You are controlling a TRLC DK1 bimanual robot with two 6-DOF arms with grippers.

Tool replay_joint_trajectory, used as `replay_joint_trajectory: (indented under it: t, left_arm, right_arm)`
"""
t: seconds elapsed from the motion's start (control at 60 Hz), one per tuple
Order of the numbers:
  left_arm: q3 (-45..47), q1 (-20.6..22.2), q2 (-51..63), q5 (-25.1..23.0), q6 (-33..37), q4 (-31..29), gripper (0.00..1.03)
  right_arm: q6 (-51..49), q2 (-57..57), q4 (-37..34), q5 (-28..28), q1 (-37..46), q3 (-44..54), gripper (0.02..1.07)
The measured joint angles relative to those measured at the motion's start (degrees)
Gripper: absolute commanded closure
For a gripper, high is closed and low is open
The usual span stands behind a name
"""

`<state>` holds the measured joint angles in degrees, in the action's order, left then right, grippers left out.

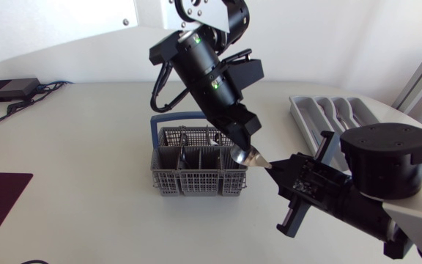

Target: Sort the cutlery from the basket into the organizer compartments.

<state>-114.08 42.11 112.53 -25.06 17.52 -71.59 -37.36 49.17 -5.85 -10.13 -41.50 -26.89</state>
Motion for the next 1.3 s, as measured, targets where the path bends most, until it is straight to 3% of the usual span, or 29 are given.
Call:
replay_joint_trajectory:
  t: [0.05,0.167,0.383,0.617,0.9,1.3]
  left_arm:
    - [-1.8,-0.7,0.0,-0.9,-0.1,0.0,0.23]
    - [-5.7,-2.3,0.0,-1.6,-1.1,1.2,0.14]
    - [-6.6,-7.5,-2.8,-1.7,-5.1,10.9,0.13]
    - [0.7,-12.7,-12.7,-1.7,-4.7,21.3,0.13]
    - [19.2,-12.5,-25.2,6.0,0.7,30.7,0.13]
    - [35.7,-8.7,-34.5,16.9,3.6,40.0,0.13]
  right_arm:
    - [0.0,0.0,-0.2,0.0,0.0,0.0,1.01]
    - [0.0,-0.4,-0.5,0.0,0.0,0.0,1.01]
    - [0.0,-1.3,-0.8,3.7,6.7,0.0,1.01]
    - [0.3,4.9,-1.2,18.3,30.0,-2.1,1.01]
    - [4.5,26.4,-0.1,27.2,49.7,-17.5,1.01]
    - [13.5,52.3,-3.0,30.8,57.4,-42.0,1.01]
